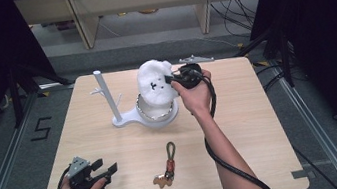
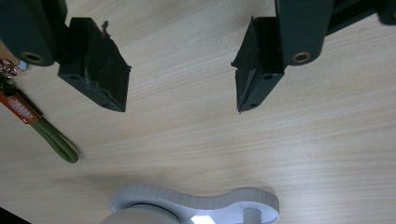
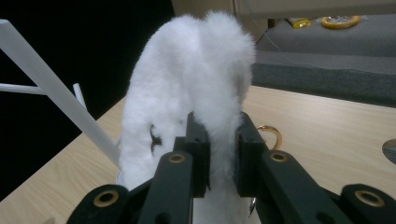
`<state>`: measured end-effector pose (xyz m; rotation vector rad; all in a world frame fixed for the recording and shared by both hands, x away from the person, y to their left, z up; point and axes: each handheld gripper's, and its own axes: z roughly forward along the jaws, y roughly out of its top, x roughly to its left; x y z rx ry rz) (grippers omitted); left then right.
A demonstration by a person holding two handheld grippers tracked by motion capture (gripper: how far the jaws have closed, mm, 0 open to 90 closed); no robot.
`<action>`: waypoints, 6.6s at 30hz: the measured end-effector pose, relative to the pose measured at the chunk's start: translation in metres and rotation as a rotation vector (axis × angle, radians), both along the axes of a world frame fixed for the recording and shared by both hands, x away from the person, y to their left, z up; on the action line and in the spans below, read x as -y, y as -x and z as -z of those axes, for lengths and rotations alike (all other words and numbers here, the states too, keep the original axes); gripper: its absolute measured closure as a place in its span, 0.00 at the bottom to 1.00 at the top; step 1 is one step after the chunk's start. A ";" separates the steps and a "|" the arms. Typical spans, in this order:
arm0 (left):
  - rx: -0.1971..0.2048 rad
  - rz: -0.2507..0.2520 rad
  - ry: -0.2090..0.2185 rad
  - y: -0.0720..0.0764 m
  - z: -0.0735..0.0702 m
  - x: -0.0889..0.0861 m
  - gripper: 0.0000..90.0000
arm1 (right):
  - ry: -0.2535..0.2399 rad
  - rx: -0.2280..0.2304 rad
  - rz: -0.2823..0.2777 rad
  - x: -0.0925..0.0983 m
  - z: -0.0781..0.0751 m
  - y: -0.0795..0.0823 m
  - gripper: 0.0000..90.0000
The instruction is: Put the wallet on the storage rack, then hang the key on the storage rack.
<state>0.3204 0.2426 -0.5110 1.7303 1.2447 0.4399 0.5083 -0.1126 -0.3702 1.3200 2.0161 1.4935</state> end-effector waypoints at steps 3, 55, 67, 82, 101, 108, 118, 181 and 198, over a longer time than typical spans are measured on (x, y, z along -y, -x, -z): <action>0.000 0.000 0.001 0.000 0.000 0.000 0.39 | 0.005 -0.002 0.004 -0.002 0.001 0.000 0.89; 0.005 0.008 0.008 0.000 0.001 0.000 0.39 | 0.234 -0.025 0.022 -0.034 0.059 -0.004 0.81; 0.004 0.011 0.008 0.000 0.000 0.002 0.39 | 0.195 -0.032 0.047 -0.026 0.053 0.001 0.57; 0.002 0.013 0.009 0.000 -0.001 0.002 0.38 | 0.149 -0.048 0.041 -0.016 0.044 0.010 0.53; 0.005 0.040 -0.010 -0.004 -0.009 0.011 0.38 | 0.213 -0.124 0.031 0.021 0.044 0.037 0.54; -0.003 0.066 -0.003 -0.007 -0.012 0.022 0.38 | 0.227 -0.137 0.030 0.044 0.057 0.057 0.57; -0.019 0.100 -0.020 -0.011 -0.018 0.034 0.39 | 0.249 -0.190 0.084 0.085 0.091 0.095 0.67; -0.542 0.358 -0.335 -0.063 -0.040 0.188 0.38 | 0.314 -0.440 0.241 0.157 0.102 0.144 0.58; -0.558 0.398 -0.464 -0.063 -0.034 0.207 0.39 | 0.308 -0.452 0.222 0.154 0.105 0.143 0.58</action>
